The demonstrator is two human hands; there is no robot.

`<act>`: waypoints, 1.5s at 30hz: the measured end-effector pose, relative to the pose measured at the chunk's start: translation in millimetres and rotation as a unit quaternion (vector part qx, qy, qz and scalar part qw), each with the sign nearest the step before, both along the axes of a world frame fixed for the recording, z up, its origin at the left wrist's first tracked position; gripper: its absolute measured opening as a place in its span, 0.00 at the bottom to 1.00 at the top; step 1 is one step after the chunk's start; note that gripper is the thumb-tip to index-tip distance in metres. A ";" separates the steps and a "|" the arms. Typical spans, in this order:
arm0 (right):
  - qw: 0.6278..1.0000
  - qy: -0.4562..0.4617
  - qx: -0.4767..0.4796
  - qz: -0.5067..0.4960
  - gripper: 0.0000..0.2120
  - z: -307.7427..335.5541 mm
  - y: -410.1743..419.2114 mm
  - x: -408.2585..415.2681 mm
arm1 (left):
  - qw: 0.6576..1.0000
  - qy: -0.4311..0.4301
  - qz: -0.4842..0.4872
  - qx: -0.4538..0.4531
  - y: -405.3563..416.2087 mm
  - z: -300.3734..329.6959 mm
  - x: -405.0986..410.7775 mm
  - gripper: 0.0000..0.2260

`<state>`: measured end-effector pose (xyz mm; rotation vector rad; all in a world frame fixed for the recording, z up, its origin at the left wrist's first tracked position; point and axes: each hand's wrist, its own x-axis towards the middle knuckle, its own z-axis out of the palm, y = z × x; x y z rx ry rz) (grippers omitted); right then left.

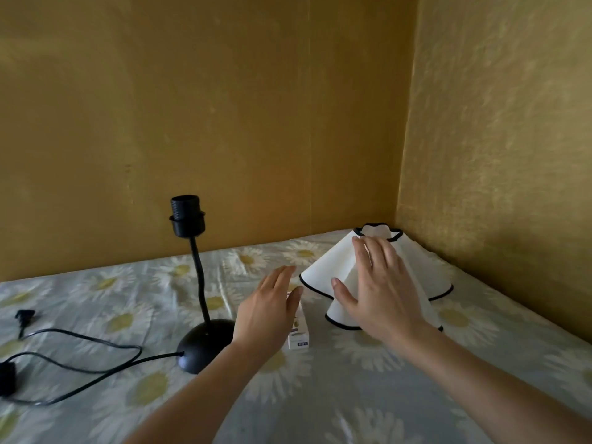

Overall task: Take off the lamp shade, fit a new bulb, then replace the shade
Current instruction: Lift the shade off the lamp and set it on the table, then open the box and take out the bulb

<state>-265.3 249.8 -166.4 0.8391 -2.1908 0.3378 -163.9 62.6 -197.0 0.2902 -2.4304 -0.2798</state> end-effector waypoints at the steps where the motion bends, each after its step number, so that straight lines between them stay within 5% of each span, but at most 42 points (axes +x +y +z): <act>1: 1.000 -0.005 0.009 0.012 0.36 -0.4 -5.8 4.2 | 1.000 0.006 0.001 -0.002 -3.7 -1.0 6.0 0.19; 11: 0.991 -0.092 0.039 0.088 0.31 -40.6 -62.8 46.1 | 0.997 0.014 0.018 0.067 -21.6 -32.6 43.8 0.17; 19: 0.979 -0.177 0.066 0.082 0.31 -79.1 -83.2 49.1 | 0.990 0.024 -0.008 0.138 -13.1 -49.5 34.6 0.28; 45: 0.952 -0.240 -0.078 0.175 0.32 -90.7 -89.8 45.9 | 0.991 -0.004 -0.011 0.130 -14.8 -56.6 29.4 0.23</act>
